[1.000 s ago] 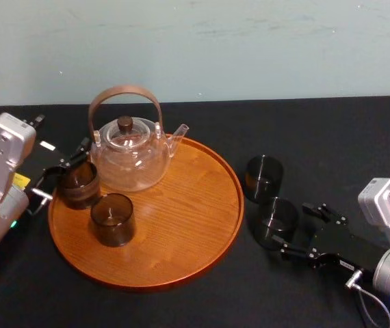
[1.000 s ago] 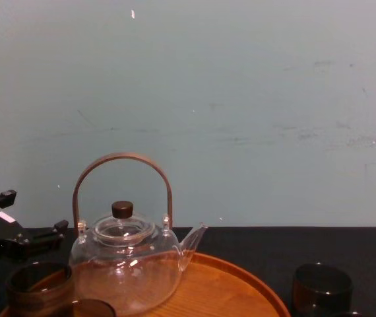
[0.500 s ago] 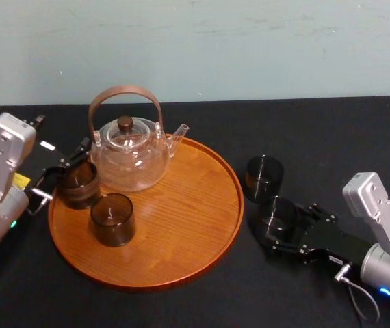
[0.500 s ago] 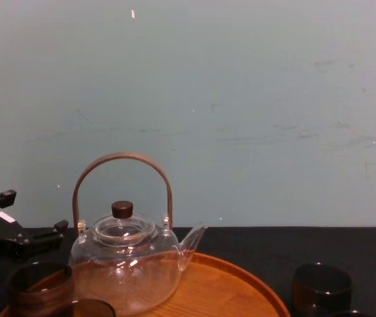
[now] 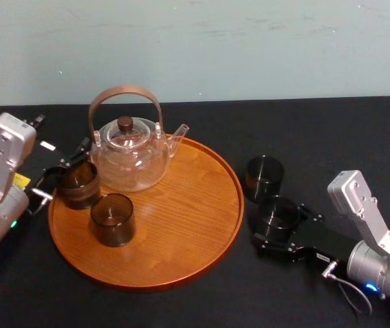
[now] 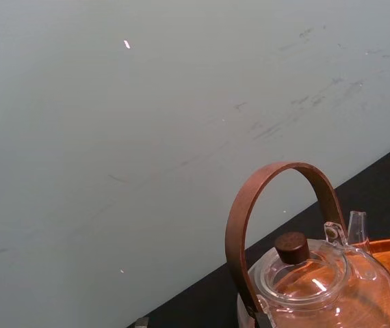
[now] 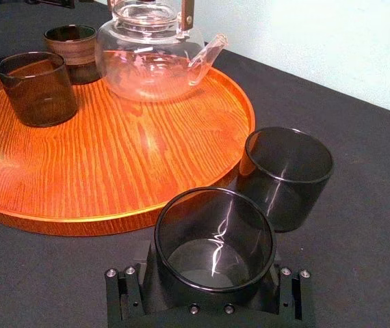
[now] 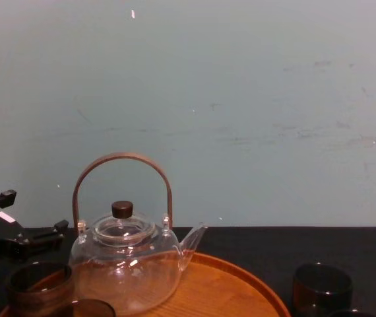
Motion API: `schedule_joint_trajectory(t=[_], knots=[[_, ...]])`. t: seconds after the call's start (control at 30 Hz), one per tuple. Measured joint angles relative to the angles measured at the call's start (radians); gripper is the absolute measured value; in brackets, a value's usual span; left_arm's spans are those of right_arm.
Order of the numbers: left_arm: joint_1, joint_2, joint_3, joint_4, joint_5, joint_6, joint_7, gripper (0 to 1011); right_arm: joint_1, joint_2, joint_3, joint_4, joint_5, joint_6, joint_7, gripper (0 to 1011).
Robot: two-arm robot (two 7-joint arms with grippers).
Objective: Pick up the glass from the table and place it on the tray.
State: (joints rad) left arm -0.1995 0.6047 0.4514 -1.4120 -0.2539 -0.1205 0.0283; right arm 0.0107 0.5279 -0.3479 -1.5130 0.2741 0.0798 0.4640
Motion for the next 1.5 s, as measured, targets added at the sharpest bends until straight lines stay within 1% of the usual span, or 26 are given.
schedule_joint_trajectory(t=[0.2, 0.6, 0.83, 1.5], knots=[[0.000, 0.000, 0.000, 0.000, 0.000, 0.000, 0.000, 1001, 0.006, -0.006, -0.006, 0.008, 0.000, 0.000, 0.001, 1002], [0.000, 0.000, 0.000, 0.000, 0.000, 0.000, 0.000, 1001, 0.004, -0.004, -0.005, 0.007, 0.000, 0.000, 0.000, 1003], [0.000, 0.000, 0.000, 0.000, 0.000, 0.000, 0.000, 1001, 0.004, -0.003, -0.004, 0.005, 0.000, 0.000, 0.000, 905], [0.000, 0.000, 0.000, 0.000, 0.000, 0.000, 0.000, 1001, 0.003, -0.002, -0.003, 0.004, 0.001, -0.001, -0.001, 905]])
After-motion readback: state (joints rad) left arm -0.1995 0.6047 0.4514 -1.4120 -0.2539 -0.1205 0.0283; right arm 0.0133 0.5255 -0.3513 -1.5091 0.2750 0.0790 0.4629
